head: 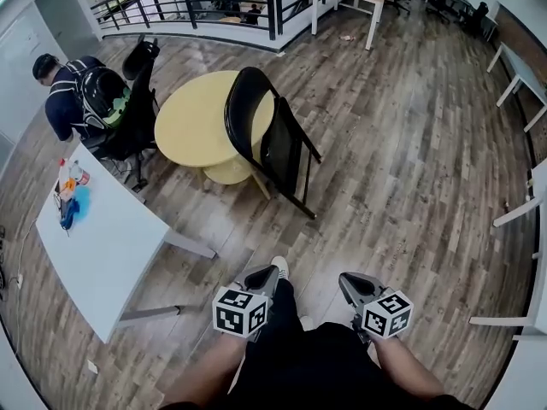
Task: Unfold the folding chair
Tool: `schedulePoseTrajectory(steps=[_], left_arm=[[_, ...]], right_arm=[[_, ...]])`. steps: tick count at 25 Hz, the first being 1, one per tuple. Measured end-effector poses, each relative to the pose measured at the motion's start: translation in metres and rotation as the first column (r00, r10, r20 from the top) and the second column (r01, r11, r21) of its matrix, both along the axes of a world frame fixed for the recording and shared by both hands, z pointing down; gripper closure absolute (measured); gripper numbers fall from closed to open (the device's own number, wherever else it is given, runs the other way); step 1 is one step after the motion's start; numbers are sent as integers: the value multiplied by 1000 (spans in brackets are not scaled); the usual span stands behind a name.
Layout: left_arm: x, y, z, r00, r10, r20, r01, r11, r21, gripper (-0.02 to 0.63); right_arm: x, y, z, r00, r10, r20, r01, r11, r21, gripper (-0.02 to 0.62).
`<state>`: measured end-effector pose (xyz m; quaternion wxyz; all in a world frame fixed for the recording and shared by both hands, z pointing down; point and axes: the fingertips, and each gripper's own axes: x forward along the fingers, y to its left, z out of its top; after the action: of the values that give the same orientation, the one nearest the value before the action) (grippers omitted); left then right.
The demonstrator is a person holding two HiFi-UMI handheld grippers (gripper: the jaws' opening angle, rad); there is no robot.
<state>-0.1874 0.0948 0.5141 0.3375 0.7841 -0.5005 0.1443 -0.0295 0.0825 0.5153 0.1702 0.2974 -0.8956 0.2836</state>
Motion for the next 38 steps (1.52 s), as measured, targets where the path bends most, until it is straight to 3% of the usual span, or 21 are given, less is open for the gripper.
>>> schedulePoseTrajectory(steps=[12,18,27,38], left_arm=[[-49,-79,18,999,-46,-16,45,998,-51,598],[-72,-136,1,999,-48,-22,48,999,-15,598],[-137,-221,-27,998,-54,-8,55,997,46,598],[-186,-270,-22,997,-68,-44,72,994,79,598]], right_arm=[[-39,-94,12,999,-12,-42,11,1000,-22,589],[-60,-148,-4,999,-17,-52,17,1000,6,589],[-110,-220,-27,998,-15,-68,18,999,37,589],[-162,-272,-32,995,-39,-96,47,996,79,589]])
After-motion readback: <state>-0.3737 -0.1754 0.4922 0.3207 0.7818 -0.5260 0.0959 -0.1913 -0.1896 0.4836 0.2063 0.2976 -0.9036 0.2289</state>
